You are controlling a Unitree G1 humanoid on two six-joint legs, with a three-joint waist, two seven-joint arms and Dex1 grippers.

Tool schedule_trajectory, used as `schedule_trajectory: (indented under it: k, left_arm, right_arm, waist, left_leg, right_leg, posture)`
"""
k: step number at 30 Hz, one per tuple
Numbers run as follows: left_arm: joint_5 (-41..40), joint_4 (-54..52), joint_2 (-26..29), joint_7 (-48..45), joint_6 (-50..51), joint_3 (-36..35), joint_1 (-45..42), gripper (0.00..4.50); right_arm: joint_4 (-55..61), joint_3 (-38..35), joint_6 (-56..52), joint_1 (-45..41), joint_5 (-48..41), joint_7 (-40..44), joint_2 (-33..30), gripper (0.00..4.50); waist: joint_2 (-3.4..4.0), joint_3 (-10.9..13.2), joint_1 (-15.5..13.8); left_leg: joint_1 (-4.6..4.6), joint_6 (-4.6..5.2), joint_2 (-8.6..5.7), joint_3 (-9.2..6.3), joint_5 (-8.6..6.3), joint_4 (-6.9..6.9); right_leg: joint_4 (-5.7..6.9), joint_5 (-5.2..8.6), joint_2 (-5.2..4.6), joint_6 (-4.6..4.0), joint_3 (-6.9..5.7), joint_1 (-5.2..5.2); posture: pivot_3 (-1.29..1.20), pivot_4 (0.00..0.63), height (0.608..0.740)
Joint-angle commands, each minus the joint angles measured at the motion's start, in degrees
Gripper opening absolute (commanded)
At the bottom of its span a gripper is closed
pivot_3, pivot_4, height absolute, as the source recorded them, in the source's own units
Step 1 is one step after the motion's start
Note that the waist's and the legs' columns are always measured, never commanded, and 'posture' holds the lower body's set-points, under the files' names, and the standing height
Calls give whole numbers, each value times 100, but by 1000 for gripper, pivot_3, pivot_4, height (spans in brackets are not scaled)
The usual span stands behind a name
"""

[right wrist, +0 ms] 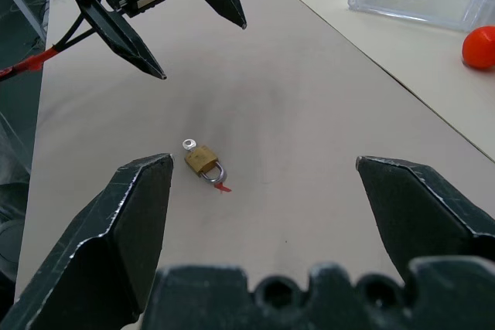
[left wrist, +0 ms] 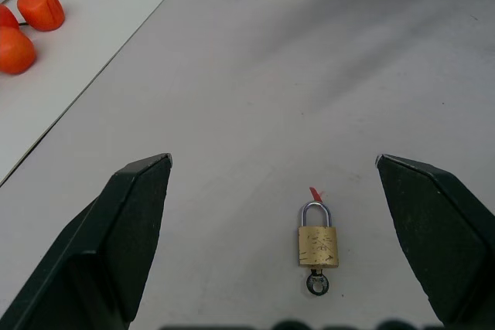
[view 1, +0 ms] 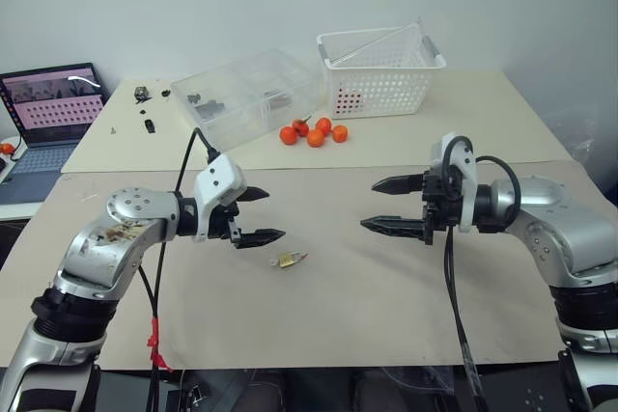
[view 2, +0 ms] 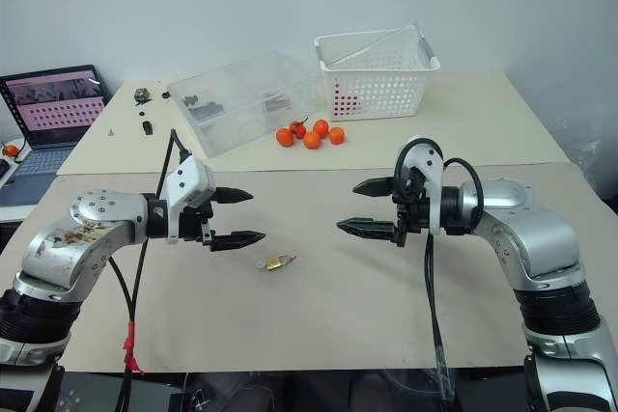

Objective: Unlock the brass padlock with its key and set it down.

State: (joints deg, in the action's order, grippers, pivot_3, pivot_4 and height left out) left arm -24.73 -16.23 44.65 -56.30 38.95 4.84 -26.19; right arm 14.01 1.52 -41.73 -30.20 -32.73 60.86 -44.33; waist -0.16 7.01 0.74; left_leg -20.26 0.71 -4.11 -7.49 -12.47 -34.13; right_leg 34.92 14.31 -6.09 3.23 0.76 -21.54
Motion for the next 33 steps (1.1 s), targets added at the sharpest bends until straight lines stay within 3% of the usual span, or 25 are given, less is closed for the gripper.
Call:
schedule_trajectory:
  k: [1, 7, 15, 25, 33]
  left_arm:
    - [-102, -84, 22, 6, 57, -174, -22, 4500]
    - [128, 418, -35, 505, 80, -461, 62, 4500]
    - [-128, 232, 214, 223, -354, -1177, 745, 4500]
    - [-44, -308, 837, 5, -568, -1718, 1838, 4500]
    - [-33, -496, 990, 43, -558, -1917, 2212, 4500]
  right_arm:
    - [72, -88, 47, -112, -59, 33, -19, 4453]
    - [-206, 219, 317, -302, 191, 262, 55, 4453]
    - [-1221, 1123, 1125, -938, 783, 1089, 559, 4453]
    - [-2860, 2070, 2495, -1716, 1820, 1223, 2182, 4453]
    - [-3920, 2430, 3591, -1949, 2535, 1338, 2904, 4453]
  waist:
    - [0, 0, 0]
    - [0, 0, 16]
    - [-1, -1, 48]
    - [-2, -3, 91]
    - [-1, -4, 74]
  left_leg:
    - [0, 0, 0, 0, 0, 0]
    - [2, 1, 0, 0, 0, -4]
    - [-8, 1, 5, 5, -1, -3]
    - [-8, -11, 10, 14, 0, 18]
    - [-3, -58, 12, 14, -19, 17]
  right_leg:
    - [0, 0, 0, 0, 0, 0]
    - [3, 0, 0, 0, 1, 1]
    - [10, -5, 7, -8, 8, -28]
    - [16, -19, 12, -32, 20, -59]
    - [17, -20, 15, -33, 18, -64]
  posture:
    - [0, 150, 740]
    - [0, 150, 740]
    - [0, 150, 740]
    - [0, 150, 740]
    - [0, 150, 740]
